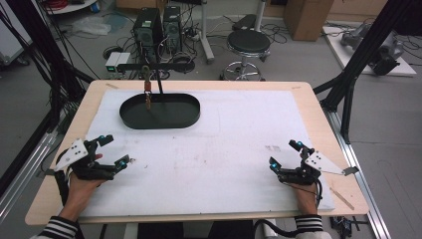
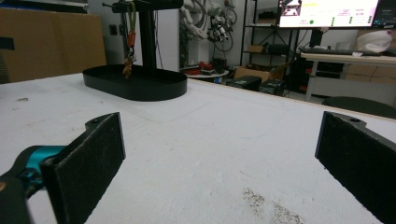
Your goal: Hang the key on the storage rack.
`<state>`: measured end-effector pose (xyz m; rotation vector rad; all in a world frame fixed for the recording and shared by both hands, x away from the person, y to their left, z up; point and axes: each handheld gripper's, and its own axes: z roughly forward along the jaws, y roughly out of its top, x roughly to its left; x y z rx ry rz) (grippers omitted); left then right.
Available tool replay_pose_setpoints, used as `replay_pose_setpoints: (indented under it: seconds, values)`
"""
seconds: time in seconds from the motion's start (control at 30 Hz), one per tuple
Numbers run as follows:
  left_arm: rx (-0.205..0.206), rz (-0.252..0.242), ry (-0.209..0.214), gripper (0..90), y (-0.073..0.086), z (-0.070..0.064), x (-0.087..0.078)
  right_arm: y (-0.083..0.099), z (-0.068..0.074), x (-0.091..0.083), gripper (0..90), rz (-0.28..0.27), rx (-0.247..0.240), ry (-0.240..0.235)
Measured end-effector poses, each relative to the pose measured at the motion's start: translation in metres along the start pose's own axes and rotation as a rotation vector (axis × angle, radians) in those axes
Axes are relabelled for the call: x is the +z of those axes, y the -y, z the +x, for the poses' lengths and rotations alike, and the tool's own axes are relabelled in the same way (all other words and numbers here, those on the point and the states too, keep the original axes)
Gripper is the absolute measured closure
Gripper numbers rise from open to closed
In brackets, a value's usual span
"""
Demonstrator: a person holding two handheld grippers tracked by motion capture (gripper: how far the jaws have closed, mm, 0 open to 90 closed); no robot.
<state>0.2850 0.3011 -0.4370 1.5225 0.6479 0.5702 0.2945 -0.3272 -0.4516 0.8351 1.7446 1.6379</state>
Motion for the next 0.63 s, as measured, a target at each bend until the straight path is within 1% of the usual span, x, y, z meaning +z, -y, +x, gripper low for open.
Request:
replay_pose_setpoints:
  seconds: [0.07,0.13,0.17,0.2,0.27,0.33,0.37,0.47,0.57,0.63]
  values:
    - [-0.002,-0.016,-0.005,1.7,0.006,-0.002,-0.005,0.000,0.001,0.000,0.5,0.001,-0.005,0.003]
    - [-0.016,-0.024,-0.003,1.7,0.011,-0.003,-0.006,0.000,0.000,0.000,0.5,0.000,-0.009,0.006]
    - [-0.009,-0.022,-0.007,1.7,0.014,-0.003,-0.007,0.000,0.001,0.000,0.5,0.001,-0.006,0.005]
    - [-0.001,-0.022,-0.021,1.7,0.015,-0.004,-0.007,0.000,0.001,0.000,0.5,0.001,-0.005,0.005]
    - [0.007,-0.035,-0.024,1.7,0.016,-0.006,-0.008,0.000,0.000,0.000,0.5,-0.005,-0.007,0.007]
    - [0.020,-0.048,-0.030,1.7,0.017,-0.007,-0.009,0.000,0.000,0.001,0.5,-0.004,-0.020,0.011]
    - [0.028,-0.051,-0.031,1.7,0.017,-0.008,-0.009,0.000,0.001,0.000,0.5,0.003,-0.010,0.007]
    - [0.017,-0.054,-0.038,1.7,0.017,-0.007,-0.009,0.000,0.000,0.000,0.5,-0.001,-0.011,0.006]
    - [0.011,-0.064,-0.041,1.7,0.017,-0.007,-0.010,0.000,0.000,0.000,0.5,0.000,0.003,0.007]
    - [0.012,-0.069,-0.038,1.7,0.018,-0.007,-0.011,0.000,0.000,0.000,0.5,0.000,-0.004,0.007]
